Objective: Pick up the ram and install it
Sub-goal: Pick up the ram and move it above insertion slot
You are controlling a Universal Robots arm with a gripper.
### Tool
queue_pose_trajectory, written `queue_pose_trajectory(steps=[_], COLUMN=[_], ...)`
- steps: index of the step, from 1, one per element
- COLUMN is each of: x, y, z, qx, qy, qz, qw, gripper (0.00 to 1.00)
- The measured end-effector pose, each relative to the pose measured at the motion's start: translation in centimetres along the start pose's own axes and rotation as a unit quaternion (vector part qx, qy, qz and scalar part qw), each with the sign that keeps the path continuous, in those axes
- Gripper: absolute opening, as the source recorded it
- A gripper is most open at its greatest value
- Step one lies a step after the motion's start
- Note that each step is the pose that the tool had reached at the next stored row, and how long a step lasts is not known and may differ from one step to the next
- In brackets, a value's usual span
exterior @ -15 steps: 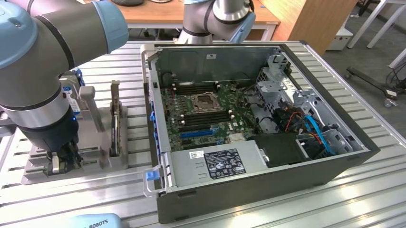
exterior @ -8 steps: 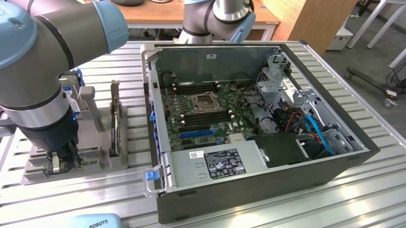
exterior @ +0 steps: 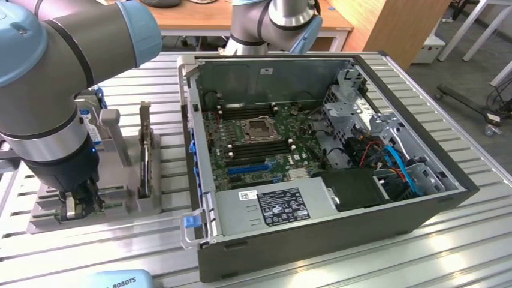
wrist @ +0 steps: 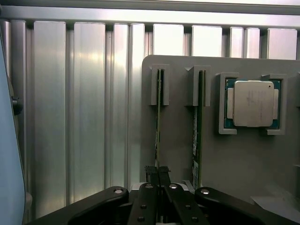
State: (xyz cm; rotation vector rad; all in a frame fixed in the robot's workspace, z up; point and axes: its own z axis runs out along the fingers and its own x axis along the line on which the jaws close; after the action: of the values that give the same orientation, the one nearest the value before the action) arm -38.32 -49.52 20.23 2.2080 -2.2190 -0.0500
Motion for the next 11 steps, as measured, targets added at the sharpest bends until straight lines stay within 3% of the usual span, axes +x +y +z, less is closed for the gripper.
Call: queue_pose_trajectory(steps=[5,11], x=[-0.01,-0.01], y=[-0.01,-0.02], z=[-0.11,-0.97], qx=[0.0001,-0.0001], qy=[-0.0001,0.0000], qz=[0.000,0.000], qw=[1.0000,1.0000], gripper=[0.11,0.11])
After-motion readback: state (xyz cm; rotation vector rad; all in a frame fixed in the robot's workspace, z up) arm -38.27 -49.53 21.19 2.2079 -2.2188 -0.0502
